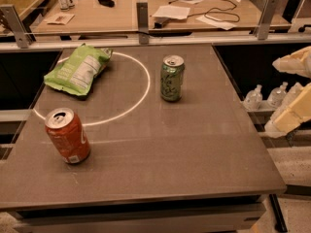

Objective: Knock green can over

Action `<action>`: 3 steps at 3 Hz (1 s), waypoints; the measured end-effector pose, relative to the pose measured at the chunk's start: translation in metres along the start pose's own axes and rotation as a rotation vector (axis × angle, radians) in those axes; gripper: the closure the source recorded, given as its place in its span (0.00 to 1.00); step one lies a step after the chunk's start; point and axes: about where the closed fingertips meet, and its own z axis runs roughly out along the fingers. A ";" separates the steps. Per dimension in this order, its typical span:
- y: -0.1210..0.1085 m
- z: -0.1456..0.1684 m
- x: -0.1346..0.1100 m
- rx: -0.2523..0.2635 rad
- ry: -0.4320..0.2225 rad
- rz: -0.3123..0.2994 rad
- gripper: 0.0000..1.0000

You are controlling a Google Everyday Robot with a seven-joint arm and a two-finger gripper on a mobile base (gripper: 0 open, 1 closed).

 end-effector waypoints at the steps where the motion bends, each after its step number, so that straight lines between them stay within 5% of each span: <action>1: -0.004 0.004 -0.001 -0.037 -0.168 0.086 0.00; 3: -0.005 0.022 -0.004 -0.083 -0.383 0.184 0.00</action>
Offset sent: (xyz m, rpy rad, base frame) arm 0.0155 0.0004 -0.0105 0.4967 -0.0160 -0.0900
